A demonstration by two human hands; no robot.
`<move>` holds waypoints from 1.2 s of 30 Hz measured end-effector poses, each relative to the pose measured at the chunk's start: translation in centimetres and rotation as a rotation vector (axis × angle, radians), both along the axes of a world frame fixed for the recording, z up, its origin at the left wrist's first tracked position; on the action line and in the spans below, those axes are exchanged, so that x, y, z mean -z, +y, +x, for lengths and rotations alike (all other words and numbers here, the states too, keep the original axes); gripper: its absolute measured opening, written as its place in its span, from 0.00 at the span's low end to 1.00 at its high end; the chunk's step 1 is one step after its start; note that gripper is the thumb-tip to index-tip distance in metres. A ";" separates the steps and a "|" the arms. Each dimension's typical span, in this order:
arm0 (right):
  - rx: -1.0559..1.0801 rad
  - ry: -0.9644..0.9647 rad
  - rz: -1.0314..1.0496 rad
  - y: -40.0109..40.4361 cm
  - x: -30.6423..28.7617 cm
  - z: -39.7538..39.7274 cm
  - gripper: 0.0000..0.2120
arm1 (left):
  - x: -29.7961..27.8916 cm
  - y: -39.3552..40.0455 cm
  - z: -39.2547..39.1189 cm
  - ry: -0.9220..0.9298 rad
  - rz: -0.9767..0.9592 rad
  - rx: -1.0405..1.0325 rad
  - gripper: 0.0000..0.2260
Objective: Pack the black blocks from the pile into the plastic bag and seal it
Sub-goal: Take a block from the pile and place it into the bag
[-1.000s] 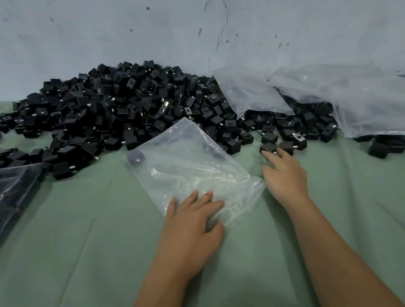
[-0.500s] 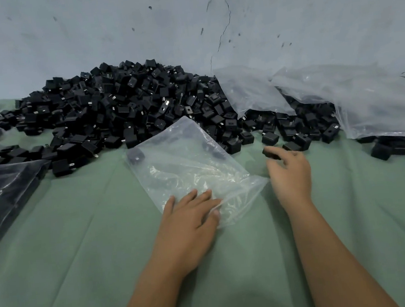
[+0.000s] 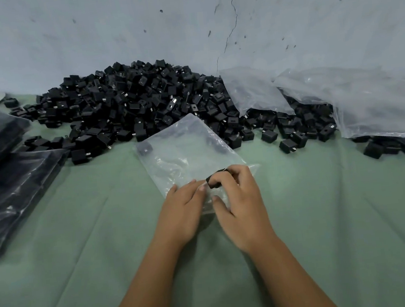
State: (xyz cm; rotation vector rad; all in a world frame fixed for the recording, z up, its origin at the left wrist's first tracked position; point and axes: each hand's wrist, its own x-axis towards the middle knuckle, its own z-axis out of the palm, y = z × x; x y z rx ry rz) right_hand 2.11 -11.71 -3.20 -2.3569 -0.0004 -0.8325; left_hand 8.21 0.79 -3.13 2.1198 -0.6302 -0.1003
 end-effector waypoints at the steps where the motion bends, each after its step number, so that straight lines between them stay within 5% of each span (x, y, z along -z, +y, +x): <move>1: 0.003 0.016 -0.002 0.0 -0.1 -0.2 0.13 | -0.1 0.0 -0.1 0.004 -0.018 -0.012 0.15; 16: -0.021 0.264 -0.191 0.4 0.3 -0.9 0.11 | 0.4 0.8 0.1 0.198 -0.584 -0.140 0.15; 36: 0.042 0.195 -0.073 0.6 -1.3 -2.1 0.11 | 0.8 0.8 0.1 0.140 -0.544 -0.172 0.14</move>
